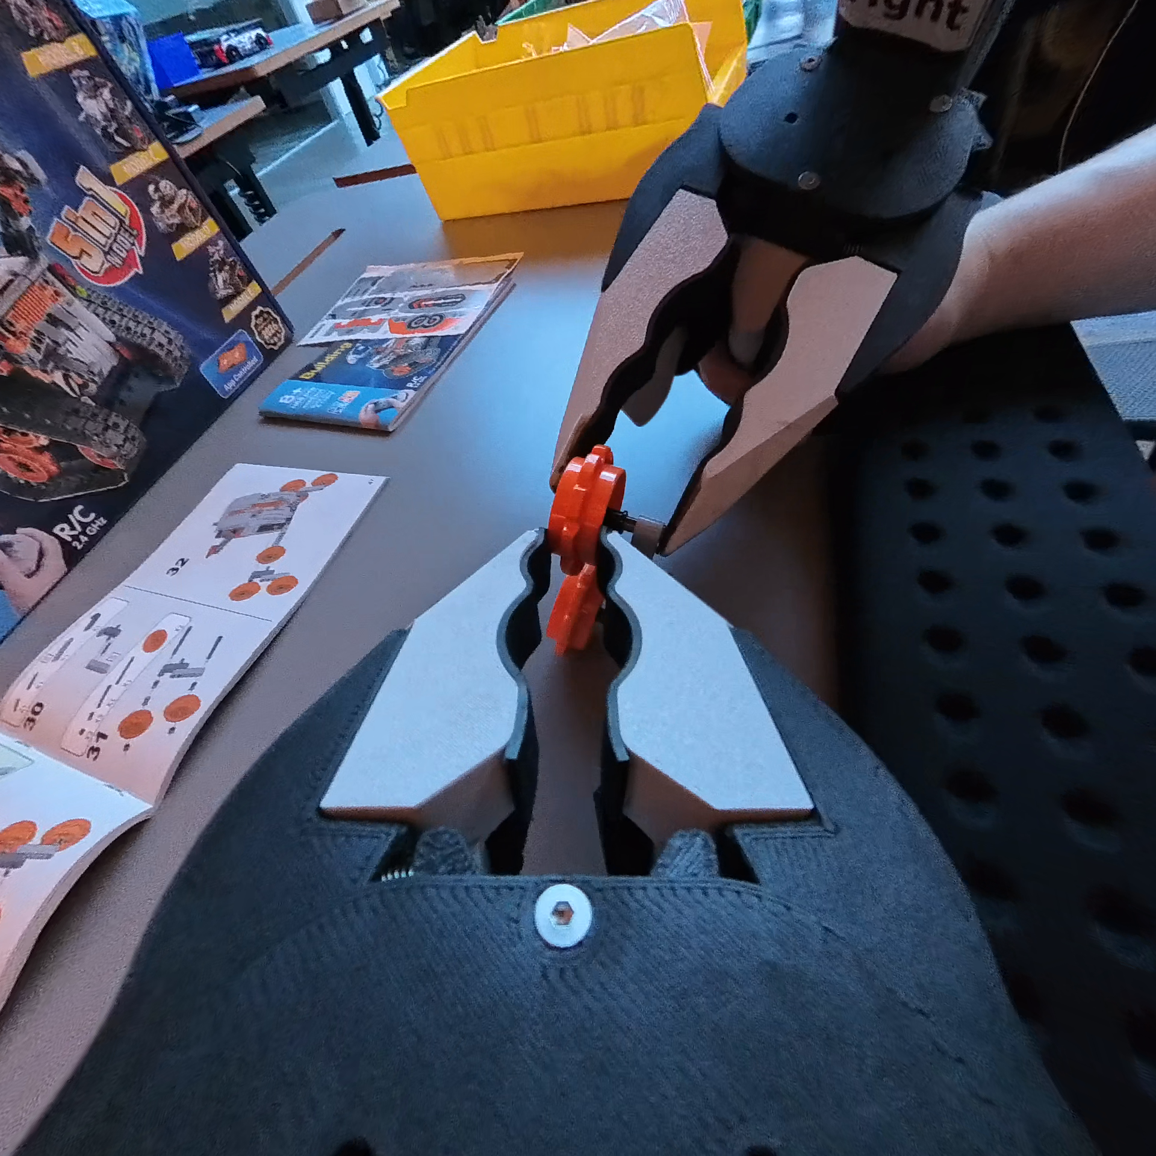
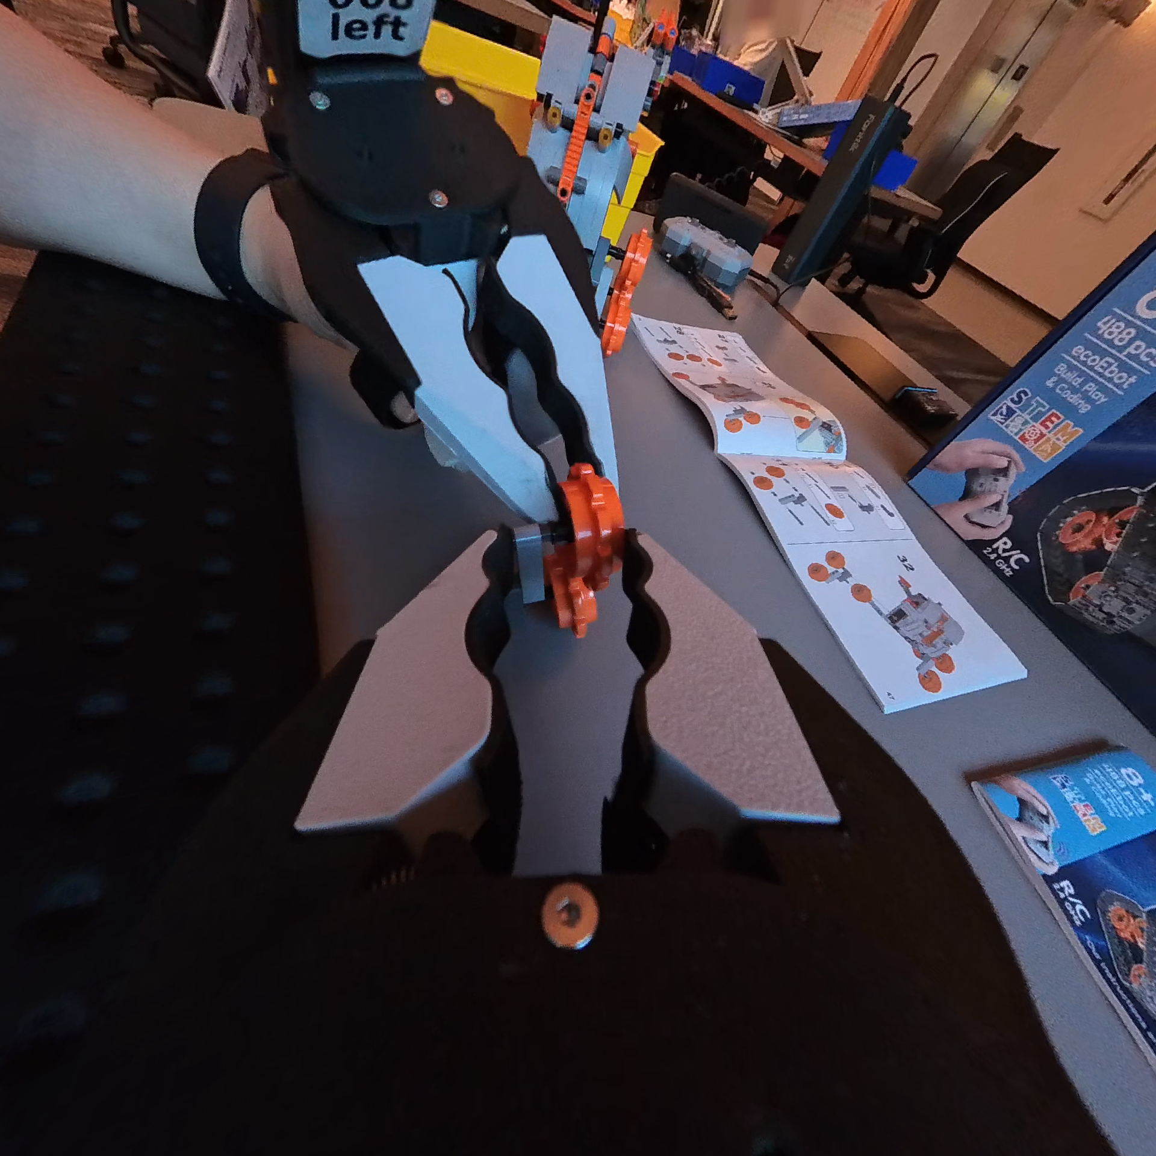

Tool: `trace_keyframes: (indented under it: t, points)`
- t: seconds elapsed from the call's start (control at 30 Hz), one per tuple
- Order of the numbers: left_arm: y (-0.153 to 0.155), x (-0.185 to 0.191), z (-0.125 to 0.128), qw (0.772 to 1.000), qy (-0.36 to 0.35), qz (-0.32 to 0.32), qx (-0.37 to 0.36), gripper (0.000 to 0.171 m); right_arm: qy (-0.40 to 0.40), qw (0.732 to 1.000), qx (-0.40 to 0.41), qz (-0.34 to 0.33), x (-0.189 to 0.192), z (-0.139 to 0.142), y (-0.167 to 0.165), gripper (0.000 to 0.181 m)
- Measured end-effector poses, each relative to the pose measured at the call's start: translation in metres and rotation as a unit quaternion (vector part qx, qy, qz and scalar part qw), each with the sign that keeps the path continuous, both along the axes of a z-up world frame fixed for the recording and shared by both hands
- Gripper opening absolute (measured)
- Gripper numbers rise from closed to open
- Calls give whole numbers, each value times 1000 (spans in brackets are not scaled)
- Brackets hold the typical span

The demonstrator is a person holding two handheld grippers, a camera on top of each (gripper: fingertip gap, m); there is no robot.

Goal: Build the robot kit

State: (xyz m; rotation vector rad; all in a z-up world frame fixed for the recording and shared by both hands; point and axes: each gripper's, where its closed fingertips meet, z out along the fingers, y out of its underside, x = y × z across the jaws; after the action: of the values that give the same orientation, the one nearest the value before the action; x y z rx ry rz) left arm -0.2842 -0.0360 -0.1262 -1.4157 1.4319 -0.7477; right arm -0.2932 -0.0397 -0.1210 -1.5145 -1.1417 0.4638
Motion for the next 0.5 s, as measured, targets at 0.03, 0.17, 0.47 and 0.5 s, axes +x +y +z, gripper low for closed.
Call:
trace_keyframes:
  t: [0.03,0.17,0.47,0.5]
  points:
    - [1,0,-1,1000,3,4,4,12,-3,1000,-3,-3,1,-1,1,34]
    - [1,1,-2,1000,3,9,-1,12,-14,1000,-4,-17,2,-2,1,34]
    - [2,1,-5,1000,12,23,6,12,-32,999,-11,-35,2,-7,2,34]
    - [3,1,-6,1000,14,26,9,12,-33,999,-13,-37,3,-7,3,34]
